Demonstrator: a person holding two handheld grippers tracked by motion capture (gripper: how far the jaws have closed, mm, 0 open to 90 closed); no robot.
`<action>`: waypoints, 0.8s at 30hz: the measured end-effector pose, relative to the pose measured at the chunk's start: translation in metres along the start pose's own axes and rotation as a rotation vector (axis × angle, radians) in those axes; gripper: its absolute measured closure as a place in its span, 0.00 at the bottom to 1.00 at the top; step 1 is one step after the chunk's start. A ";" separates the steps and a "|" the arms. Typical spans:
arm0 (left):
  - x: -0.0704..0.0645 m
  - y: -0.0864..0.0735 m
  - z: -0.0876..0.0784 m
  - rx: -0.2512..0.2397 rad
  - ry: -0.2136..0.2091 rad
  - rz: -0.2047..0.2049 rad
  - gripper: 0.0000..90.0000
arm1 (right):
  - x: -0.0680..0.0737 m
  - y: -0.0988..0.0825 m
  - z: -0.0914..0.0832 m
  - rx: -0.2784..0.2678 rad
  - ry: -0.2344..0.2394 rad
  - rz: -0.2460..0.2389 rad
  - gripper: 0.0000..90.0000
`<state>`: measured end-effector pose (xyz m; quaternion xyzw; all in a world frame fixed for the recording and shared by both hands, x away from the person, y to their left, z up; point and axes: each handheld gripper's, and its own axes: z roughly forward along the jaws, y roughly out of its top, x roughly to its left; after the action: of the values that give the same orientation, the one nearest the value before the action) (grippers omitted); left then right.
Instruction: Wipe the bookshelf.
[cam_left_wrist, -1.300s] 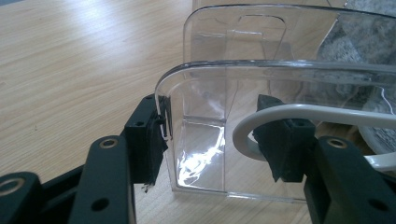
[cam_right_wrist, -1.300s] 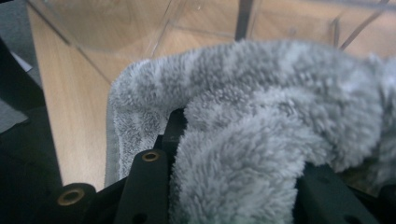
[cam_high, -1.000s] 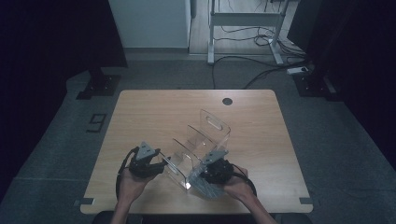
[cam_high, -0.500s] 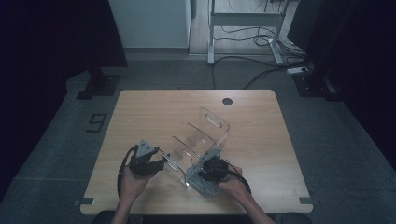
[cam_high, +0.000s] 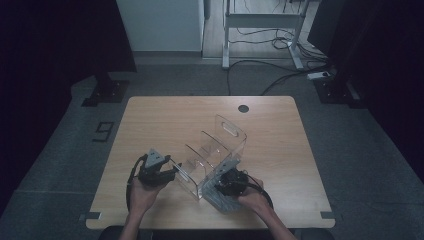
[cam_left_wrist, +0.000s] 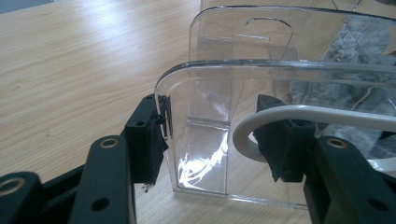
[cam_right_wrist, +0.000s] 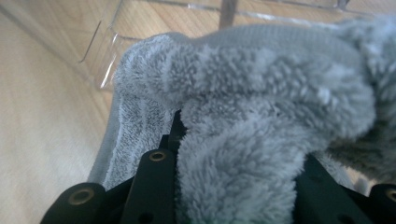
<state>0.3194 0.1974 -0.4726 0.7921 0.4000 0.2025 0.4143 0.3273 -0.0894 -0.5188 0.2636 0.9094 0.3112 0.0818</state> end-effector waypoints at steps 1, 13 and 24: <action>0.001 0.000 0.000 -0.002 0.000 0.001 0.50 | 0.000 -0.001 -0.003 -0.001 0.005 0.000 0.75; 0.005 -0.001 0.001 -0.007 -0.004 0.009 0.50 | 0.010 -0.013 -0.033 -0.026 0.048 -0.022 0.75; 0.005 0.001 0.002 -0.001 0.001 0.012 0.50 | 0.031 -0.004 -0.036 -0.070 0.158 -0.048 0.73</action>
<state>0.3237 0.1999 -0.4730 0.7940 0.3954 0.2057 0.4134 0.2879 -0.0938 -0.4923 0.2134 0.9077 0.3605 0.0263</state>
